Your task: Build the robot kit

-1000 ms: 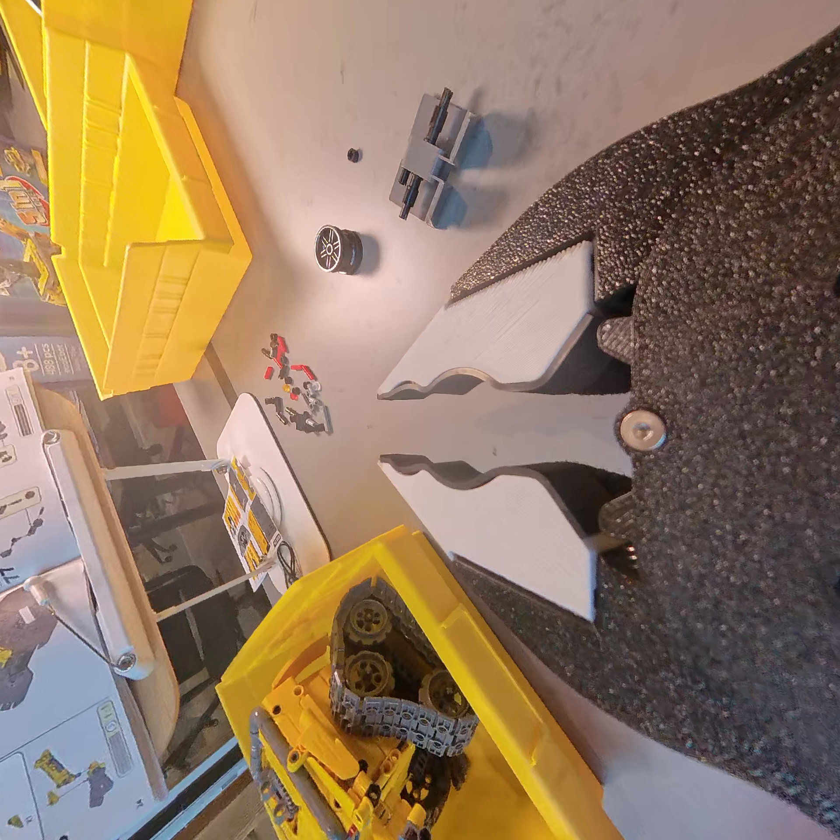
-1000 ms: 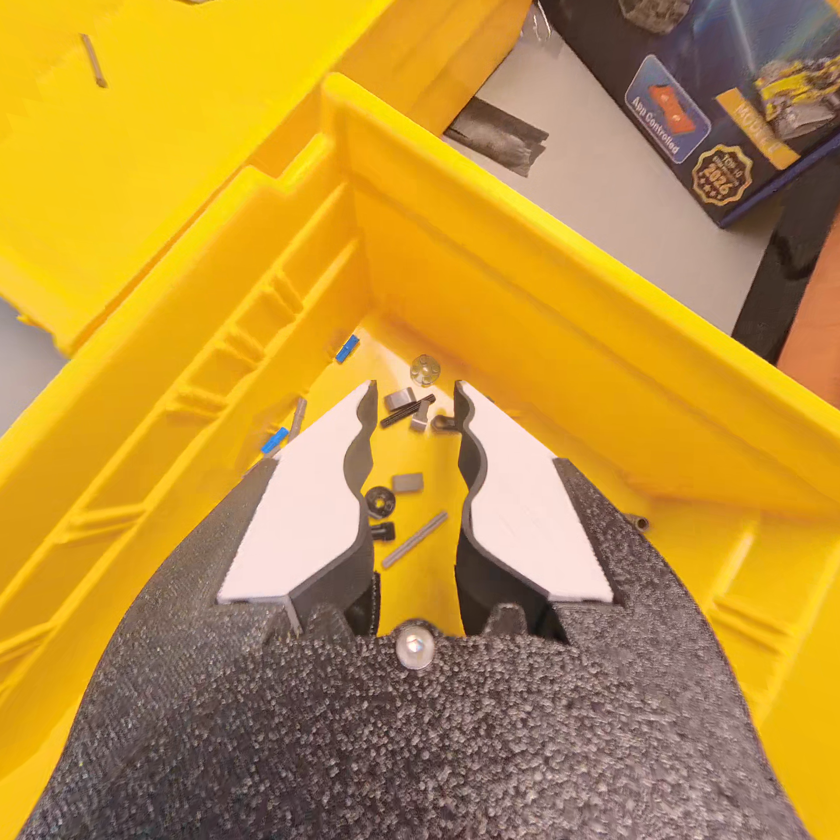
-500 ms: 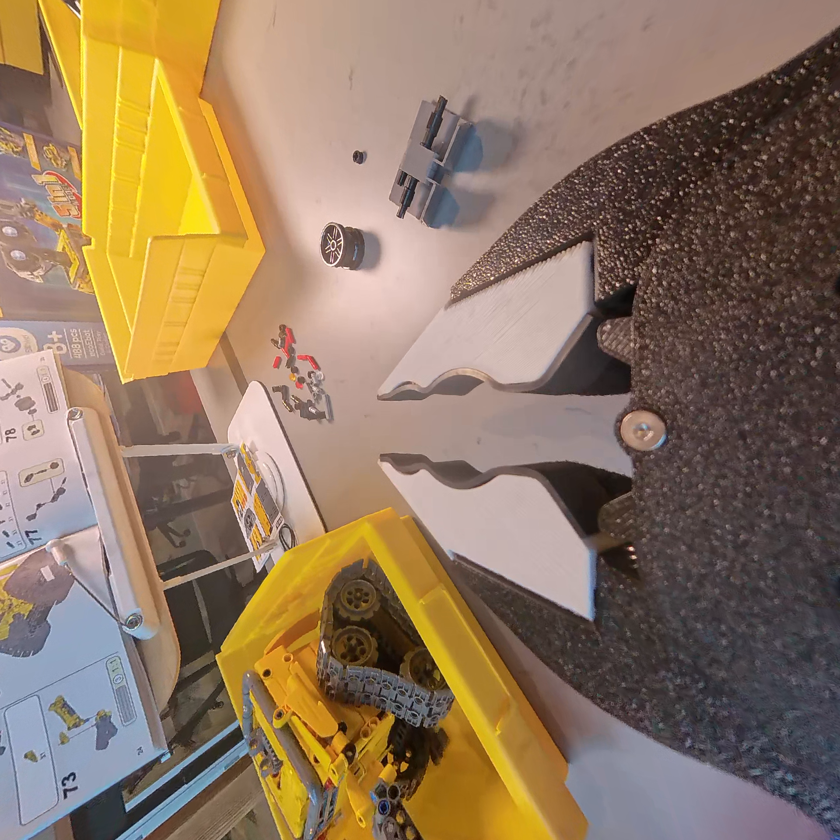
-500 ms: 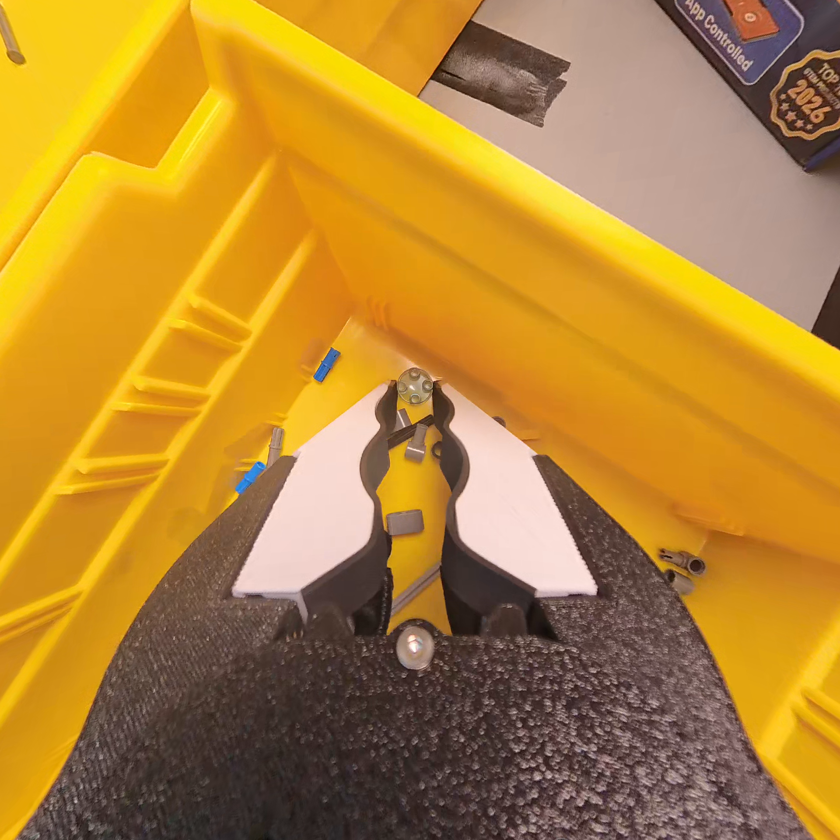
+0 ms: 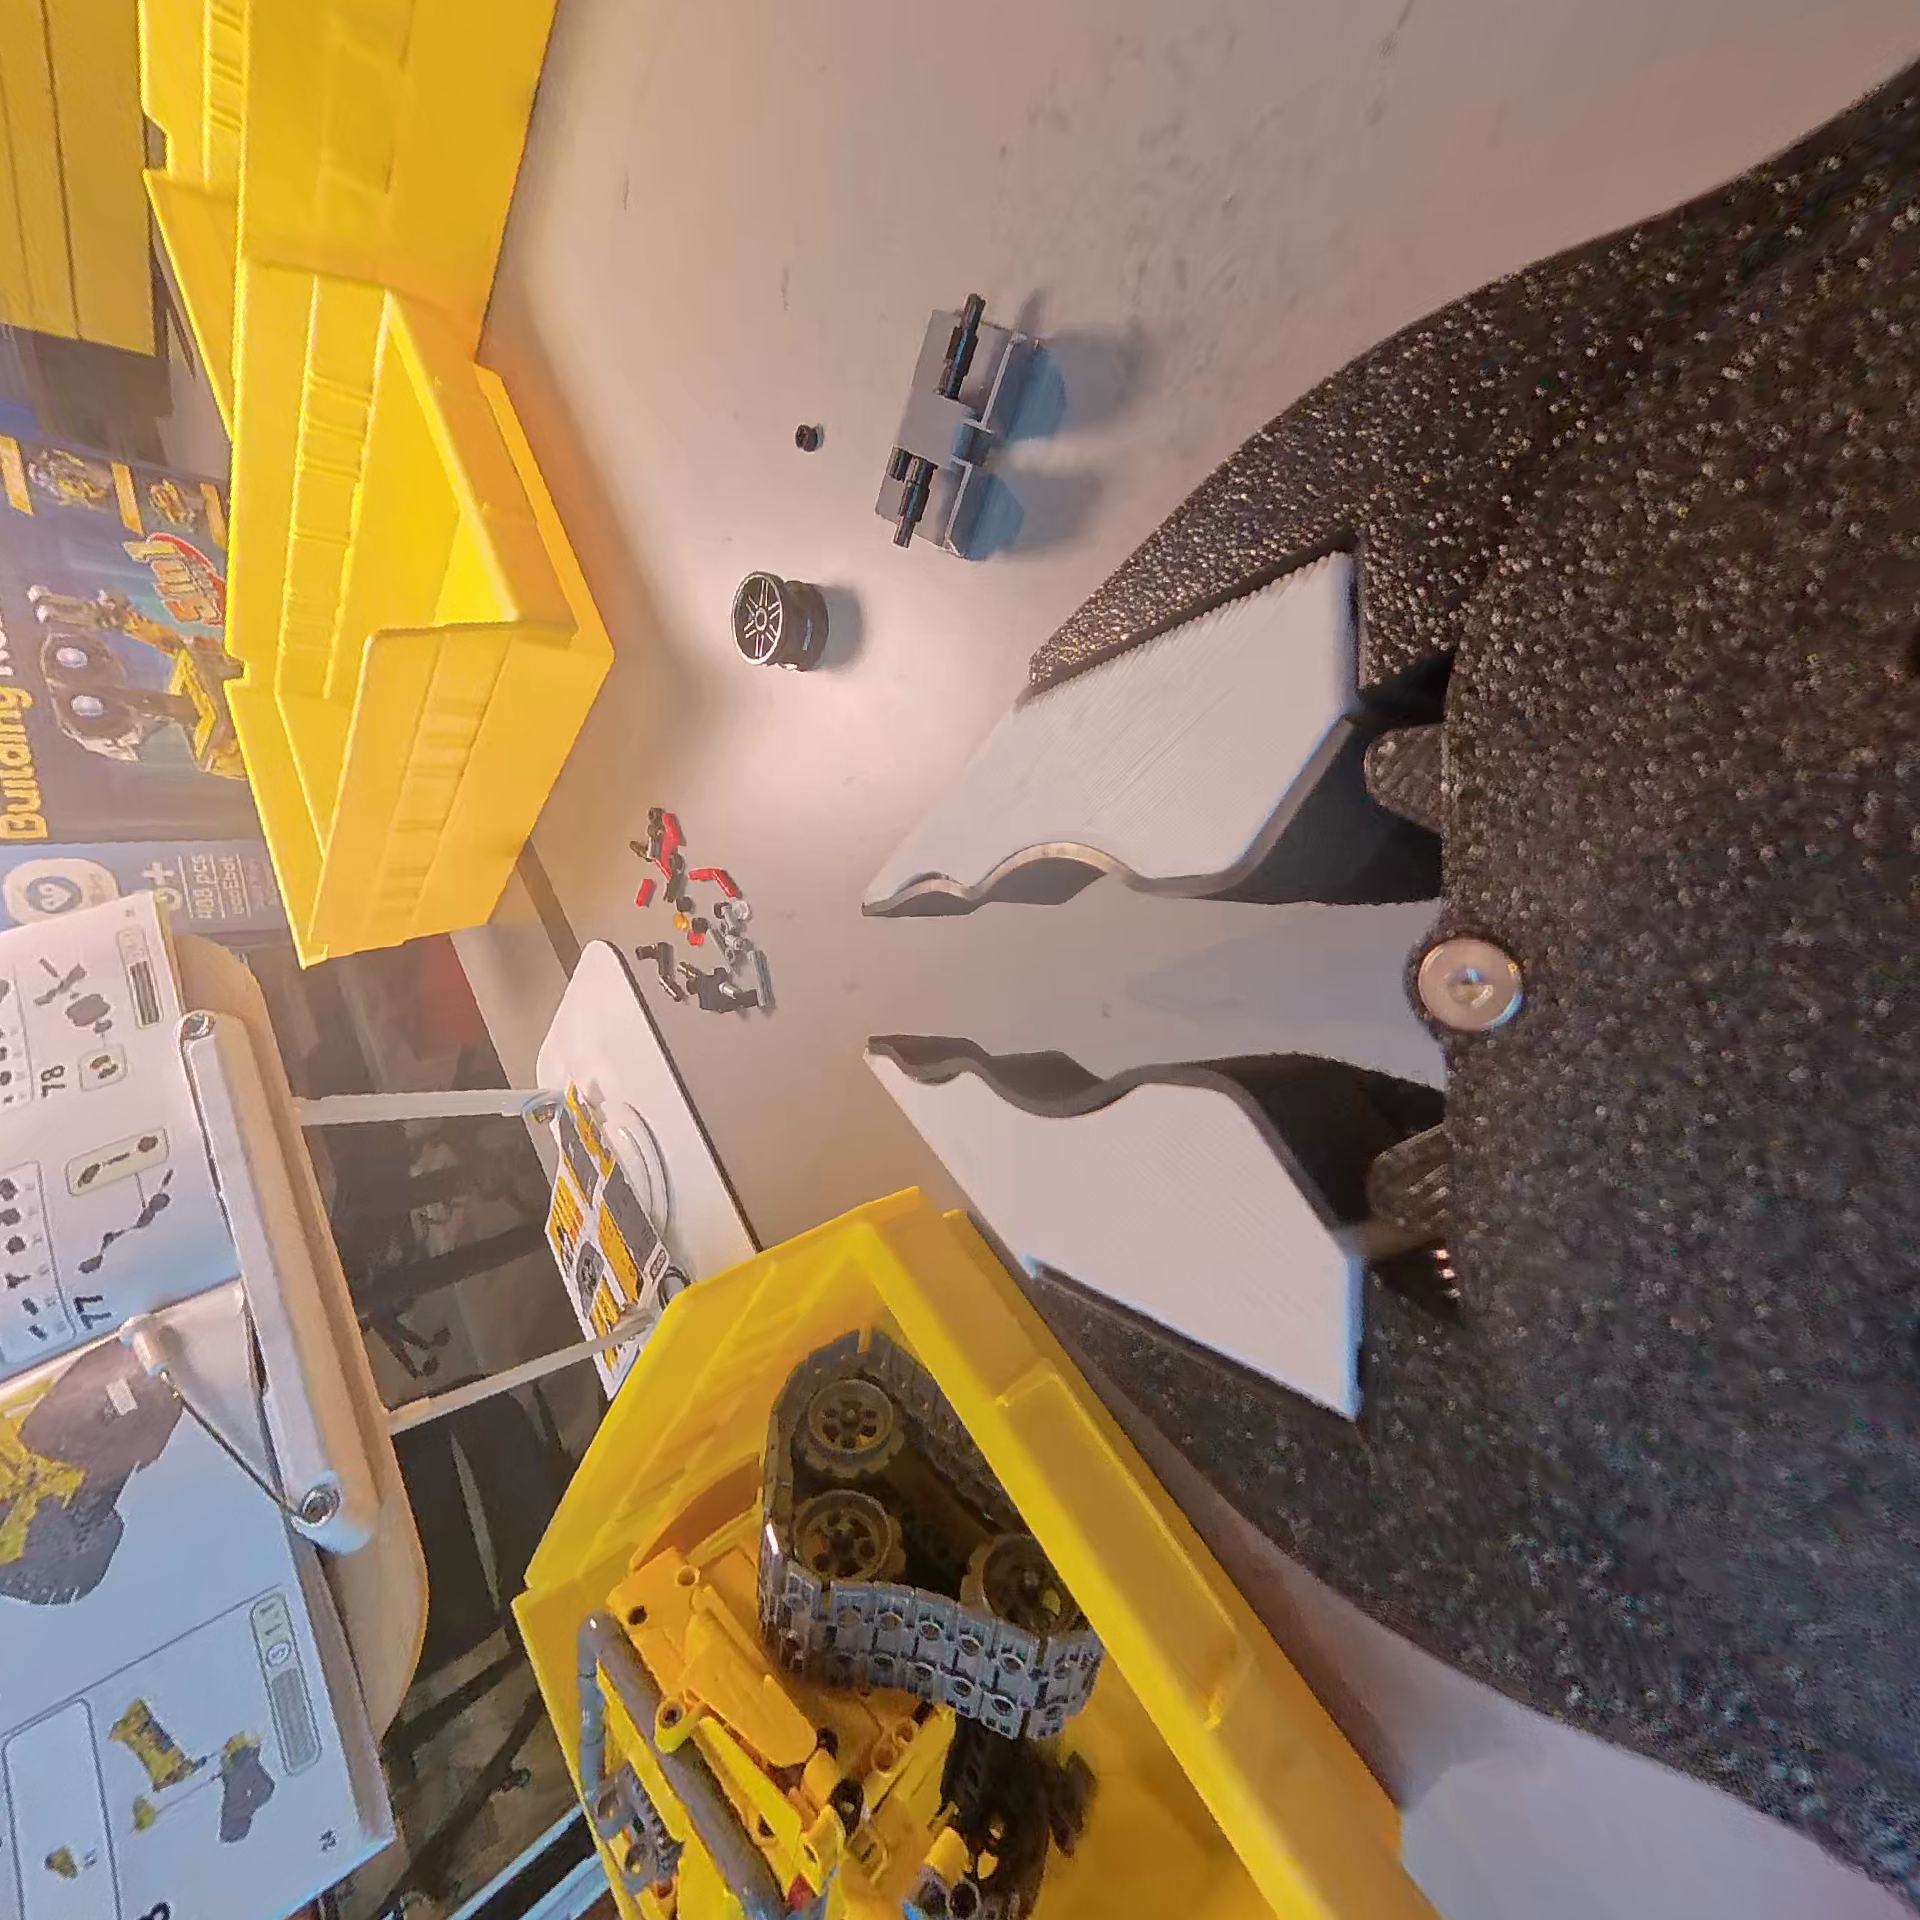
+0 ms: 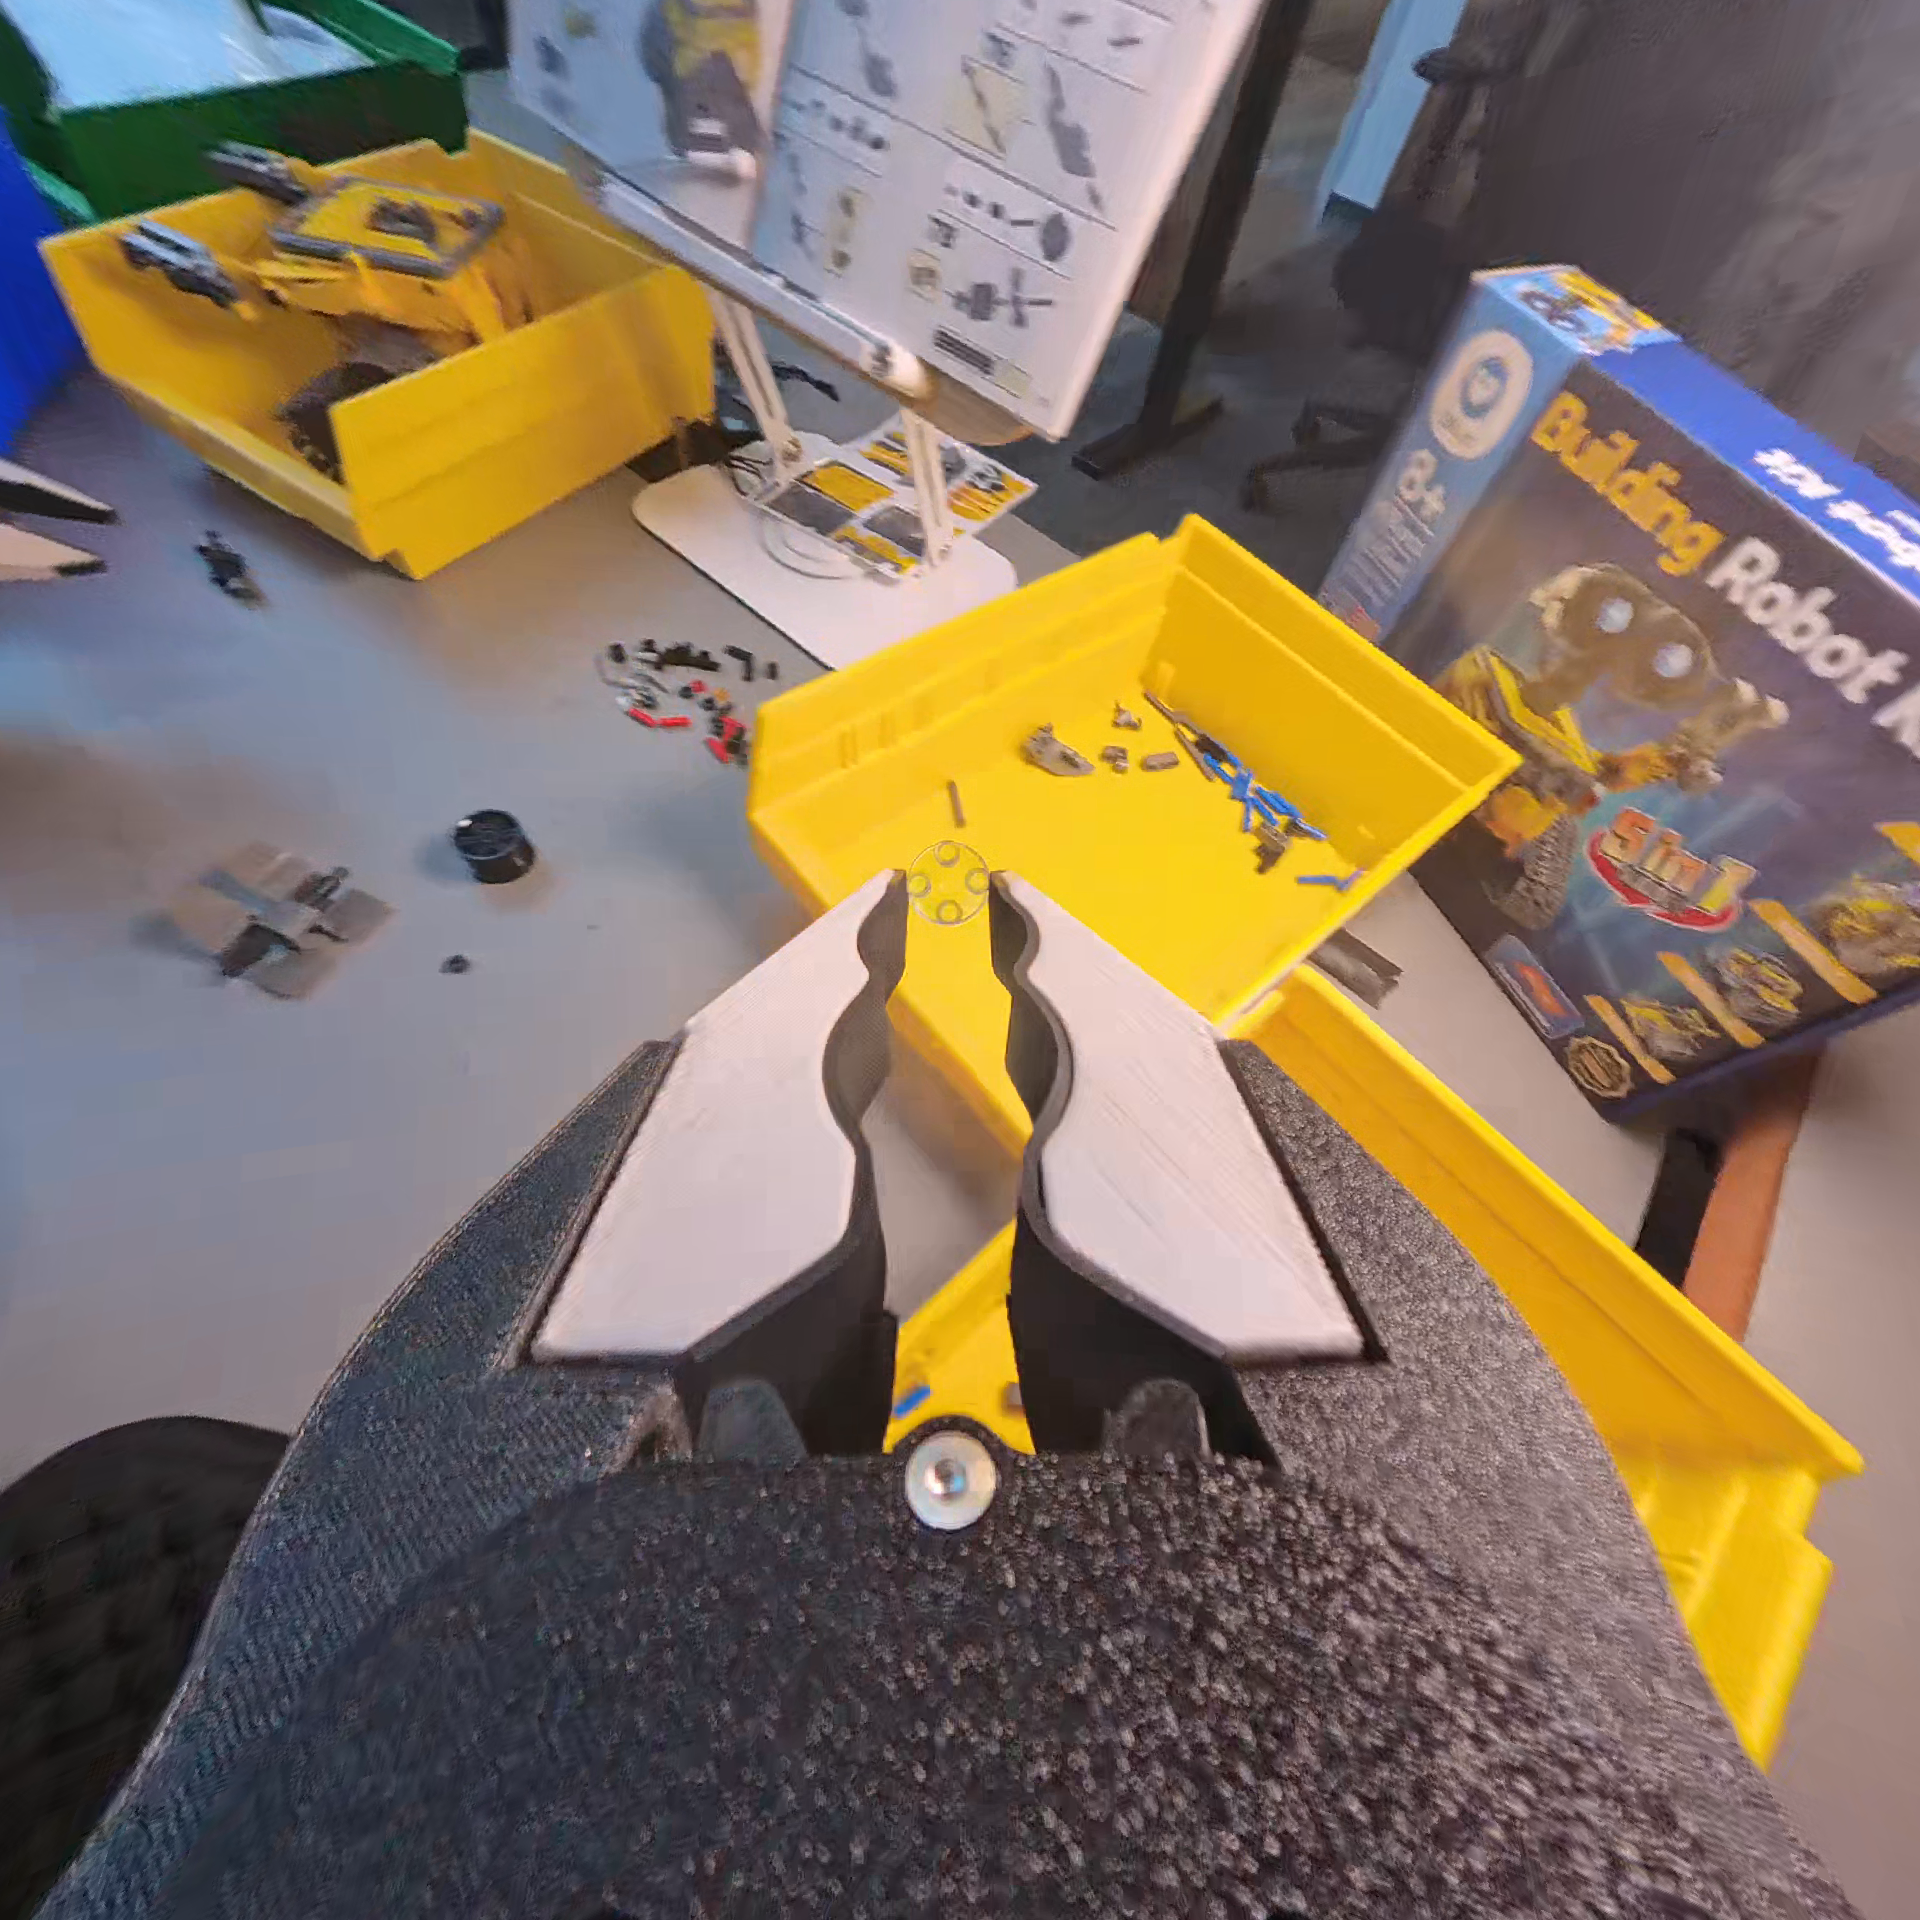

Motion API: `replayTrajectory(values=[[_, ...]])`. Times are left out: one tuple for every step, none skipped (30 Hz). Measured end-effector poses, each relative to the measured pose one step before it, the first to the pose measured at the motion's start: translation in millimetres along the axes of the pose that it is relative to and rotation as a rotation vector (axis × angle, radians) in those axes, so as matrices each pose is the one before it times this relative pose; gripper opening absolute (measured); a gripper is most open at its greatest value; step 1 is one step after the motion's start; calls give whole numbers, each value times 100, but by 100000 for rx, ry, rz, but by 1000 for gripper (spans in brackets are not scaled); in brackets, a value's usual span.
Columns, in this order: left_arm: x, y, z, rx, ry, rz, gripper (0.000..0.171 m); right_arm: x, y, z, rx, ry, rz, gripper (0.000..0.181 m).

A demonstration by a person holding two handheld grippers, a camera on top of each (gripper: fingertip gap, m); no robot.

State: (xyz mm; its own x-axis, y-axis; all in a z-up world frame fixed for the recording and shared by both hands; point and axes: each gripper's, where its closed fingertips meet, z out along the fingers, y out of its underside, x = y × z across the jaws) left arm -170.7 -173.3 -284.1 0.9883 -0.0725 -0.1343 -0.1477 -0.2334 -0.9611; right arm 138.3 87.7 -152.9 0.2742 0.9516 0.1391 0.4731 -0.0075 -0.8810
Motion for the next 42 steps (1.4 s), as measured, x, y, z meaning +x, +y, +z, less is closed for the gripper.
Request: replayTrajectory(values=[[71, 45, 154, -65, 1903, 313, 22, -2142, -146, 466, 357, -2776, -1038, 15], [103, 99, 136, -255, 1967, 428, 22, -2007, 52, 735, 159, -2455, -1161, 15], [102, 119, 140, -364, 1931, 625, 22, -1787, 308, 973, -520, -1877, -882, 15], [110, 127, 142, -337, 1723, 950, 22, -1678, 521, 1159, -873, -2302, -355, 15], [88, 129, 114, -165, 1361, 1071, 22, -1505, 623, 1308, -773, -2482, 169, 15], [114, 105, 85, 140, 1131, 827, 22, -1173, 785, 1429, -1189, -1923, 181, 16], [116, 68, 69, 480, 920, 336, 22, -919, 950, 1484, -1756, -1407, -145, 16], [124, 58, 30, 662, 811, -126, 22, -789, 982, 1503, -1852, -1510, 105, 16], [118, 70, 8, 453, 638, -570, 22, -642, 927, 1479, -1642, -1160, 1057, 16], [112, 56, -24, 230, 555, -1043, 22, -627, 920, 1425, -1942, -1377, 1305, 16], [155, 9, -74, 84, 595, -1061, 22, -597, 882, 1319, -2130, -1316, 463, 16], [130, -15, -126, -31, 254, -194, 22, -422, 695, 1192, -1388, -433, 40, 16], [25, 4, -148, -31, -525, 739, 22, -330, 669, 1109, -1638, -277, 73, 16], [-15, 31, -149, -102, -758, 868, 22, -205, 702, 1034, -2380, 18, -42, 16], [23, 63, -114, -197, -279, 329, 22, -74, 475, 918, -1487, 264, -34, 16], [67, 36, -77, -86, 131, -177, 22, -115, 314, 809, -1034, -527, 537, 16], [44, -33, -58, 226, 132, -341, 22, -64, 267, 690, -1556, -684, 774, 16], [6, -75, -34, 358, -61, -273, 22, 24, 119, 571, -1212, -144, 372, 16], [-9, -63, -23, 222, -166, -195, 22, -91, 67, 469, -1415, -687, -7, 16], [21, -46, -7, 201, -51, -106, 22, -135, 54, 389, -1675, -672, -254, 16], [52, -21, -4, 145, 131, -15, 22, -74, 9, 311, -1355, 26, -861, 16], [70, 0, 19, -9, 202, 95, 22, -59, -58, 176, -912, 484, -1682, 16], [57, 31, 36, -134, 106, 192, 22, -82, 14, 128, -1168, 338, -1424, 16], [52, 68, 65, -241, 60, 152, 22, -27, 93, 113, -1375, 620, -1061, 16], [58, 113, 79, -352, 225, -35, 22, -43, 84, 93, -1238, 393, -1242, 16], [66, 125, 88, -449, 359, -219, 22, -55, 112, 83, -1374, 251, -1214, 16], [44, 115, 102, -483, 273, -157, 22, -30, 29, 46, -827, 313, -779, 16], [19, 28, 64, -310, 52, 167, 23, -16, -1, 20, -425, 53, -141, 16], [21, -20, 37, 71, 116, 121, 22, -1, -3, 17, -131, -371, 251, 16], [28, 10, 29, -148, 182, -12, 23, -6, 9, 15, 57, -672, 439, 16], [-5, 6, 5, -44, 23, -48, 23, -2, -4, 10, 96, -669, 406, 16], [-42, -29, -20, 229, -192, -127, 23, 2, -9, 10, 72, -394, 176, 16], [-40, -40, -32, 278, -112, -263, 23, -27, -47, 11, 289, -217, -318, 17], [-51, -14, -15, 135, -78, -379, 23, -218, -179, 15, 1447, -1168, -726, 23], [-53, 0, 3, -18, -58, -407, 23, -67, -242, -36, 2026, -340, 275, 24], [-52, 14, 13, -81, -64, -300, 23, 16, -263, -167, 2033, -65, 747, 26], [-49, 8, 18, -70, -163, -129, 23, 68, -542, -469, 3256, 233, 645, 27], [-59, 10, 17, -86, -197, -60, 23, 102, -899, -833, 4658, 462, 307, 28], [-28, 20, 22, -110, -109, -30, 23, 154, -1226, -1181, 5834, 894, 20, 28], [-40, -1, 17, -28, -239, 41, 23, 197, -1511, -1512, 6600, 1087, -164, 29], [-59, -10, 5, 69, -401, 46, 23, 317, -1927, -1821, 8579, 1577, -183, 30], [-50, -2, 9, -3, -354, -22, 23, 602, -2277, -2018, 10207, 2829, 345, 31]])
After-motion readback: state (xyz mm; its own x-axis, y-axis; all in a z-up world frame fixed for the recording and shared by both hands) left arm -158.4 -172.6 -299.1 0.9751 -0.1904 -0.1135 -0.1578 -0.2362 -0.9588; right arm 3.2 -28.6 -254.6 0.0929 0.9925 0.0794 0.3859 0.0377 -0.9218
